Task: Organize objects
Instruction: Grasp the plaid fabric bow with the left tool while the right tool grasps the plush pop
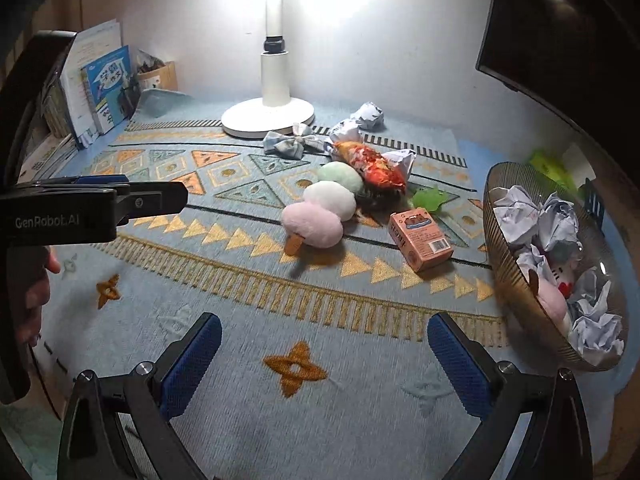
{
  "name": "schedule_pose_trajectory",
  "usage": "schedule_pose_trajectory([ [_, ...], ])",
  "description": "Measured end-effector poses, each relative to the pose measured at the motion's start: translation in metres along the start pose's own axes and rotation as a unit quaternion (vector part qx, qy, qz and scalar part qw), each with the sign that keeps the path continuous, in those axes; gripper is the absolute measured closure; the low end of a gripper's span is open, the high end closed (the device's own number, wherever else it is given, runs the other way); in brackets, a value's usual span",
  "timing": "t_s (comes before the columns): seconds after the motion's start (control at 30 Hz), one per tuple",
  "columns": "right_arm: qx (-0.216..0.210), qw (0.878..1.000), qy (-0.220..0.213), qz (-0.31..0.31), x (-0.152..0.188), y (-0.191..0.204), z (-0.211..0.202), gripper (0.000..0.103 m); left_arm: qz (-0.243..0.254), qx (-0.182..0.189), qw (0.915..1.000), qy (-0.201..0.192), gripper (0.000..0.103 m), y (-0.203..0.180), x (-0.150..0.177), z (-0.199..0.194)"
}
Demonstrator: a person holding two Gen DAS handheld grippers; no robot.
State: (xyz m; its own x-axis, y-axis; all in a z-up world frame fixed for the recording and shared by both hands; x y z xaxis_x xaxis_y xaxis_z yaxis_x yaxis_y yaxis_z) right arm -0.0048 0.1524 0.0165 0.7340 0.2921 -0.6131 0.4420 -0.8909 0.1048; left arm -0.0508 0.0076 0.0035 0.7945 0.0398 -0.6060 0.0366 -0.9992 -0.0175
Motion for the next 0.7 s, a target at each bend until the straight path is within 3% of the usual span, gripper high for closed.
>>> schedule_pose_trajectory([
  [0.23,-0.005,0.994,0.001,0.107,-0.037,-0.03,0.047,0.0,-0.057,-0.003,0.9982,-0.016,0.008,0.003,-0.067,0.073],
  [0.37,-0.005,0.991,0.003,0.131,-0.051,-0.031,0.073,0.0,-0.026,-0.019,0.9989,-0.033,0.009,-0.016,-0.1,0.115],
  [0.47,0.002,0.99,0.003,0.138,-0.058,-0.031,0.087,0.0,-0.007,-0.026,0.9996,-0.001,0.018,-0.027,-0.1,0.149],
  [0.57,0.011,0.99,0.003,0.143,-0.06,-0.033,0.095,0.001,0.031,-0.059,0.9977,-0.012,0.022,-0.033,-0.098,0.156],
  [0.6,0.015,0.99,0.004,0.143,-0.06,-0.034,0.098,0.006,0.037,-0.053,0.9978,-0.013,0.023,-0.036,-0.097,0.155],
  [0.63,0.016,0.99,0.005,0.142,-0.058,-0.035,0.1,0.021,0.041,-0.043,0.9981,-0.016,0.028,-0.04,-0.097,0.153],
  [0.7,0.012,0.99,0.011,0.139,-0.055,-0.034,0.104,0.04,0.052,-0.056,0.9969,-0.019,0.05,-0.038,-0.096,0.152],
])
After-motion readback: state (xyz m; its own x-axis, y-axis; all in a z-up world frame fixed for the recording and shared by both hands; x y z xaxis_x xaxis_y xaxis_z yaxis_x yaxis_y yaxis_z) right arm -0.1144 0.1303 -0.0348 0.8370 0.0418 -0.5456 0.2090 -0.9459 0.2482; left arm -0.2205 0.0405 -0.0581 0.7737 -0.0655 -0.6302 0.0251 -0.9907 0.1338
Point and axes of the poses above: each gripper's, at about its wrist camera, not at the fingertips, and z roughly the way its jaws point, y to its left, x to its underside, the point moved 9 cm from there along z, roughly the way its jaws point, and after that the axes turned 13 degrees about -x, right-handed, at the moved point
